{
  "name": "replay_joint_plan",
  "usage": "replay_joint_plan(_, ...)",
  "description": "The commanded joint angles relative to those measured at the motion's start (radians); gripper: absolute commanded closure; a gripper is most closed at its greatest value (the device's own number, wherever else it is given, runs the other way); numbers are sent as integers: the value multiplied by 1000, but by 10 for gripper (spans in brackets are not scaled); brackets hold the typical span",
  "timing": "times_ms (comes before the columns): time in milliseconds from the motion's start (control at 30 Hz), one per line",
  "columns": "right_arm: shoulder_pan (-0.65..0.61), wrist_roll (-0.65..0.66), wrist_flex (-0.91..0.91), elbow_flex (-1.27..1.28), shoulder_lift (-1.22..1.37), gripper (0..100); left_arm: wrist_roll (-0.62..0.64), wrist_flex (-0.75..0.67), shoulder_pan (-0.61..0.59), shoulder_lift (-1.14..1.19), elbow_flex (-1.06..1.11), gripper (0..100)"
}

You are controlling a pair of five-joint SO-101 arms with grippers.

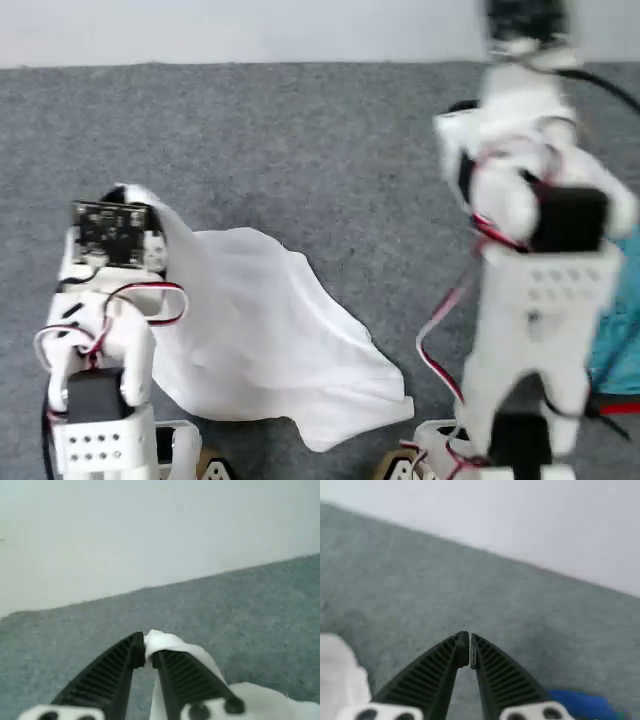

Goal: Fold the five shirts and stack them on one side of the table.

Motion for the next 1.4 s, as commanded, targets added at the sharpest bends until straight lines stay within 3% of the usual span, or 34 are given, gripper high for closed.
replay_joint_plan(0,-148,-9,39,37,137,898,2,-18,11,-5,25,985)
replay_joint_plan(100,-278,-51,39,78,315,791,2,48,15,-5,33,985)
replay_joint_plan(300,-479,-40,10,-26,711,785,2,161,18,20,-4,984)
replay_joint_plan(500,-570,5,76,-370,1043,785,0,285,81,316,-219,984)
replay_joint_plan(733,-549,6,180,-859,1363,785,5,367,189,545,-489,984)
replay_joint_plan(867,-544,8,183,-1088,1480,786,5,393,249,583,-515,985)
replay_joint_plan(1033,-550,15,188,-1069,1569,807,5,393,253,588,-516,985)
replay_joint_plan(1167,-547,160,200,-1086,1583,998,5,394,252,588,-515,985)
replay_joint_plan(1233,-535,178,245,-1120,1564,964,5,394,252,588,-515,985)
replay_joint_plan(1367,-487,180,329,-1215,1491,988,5,394,252,592,-515,985)
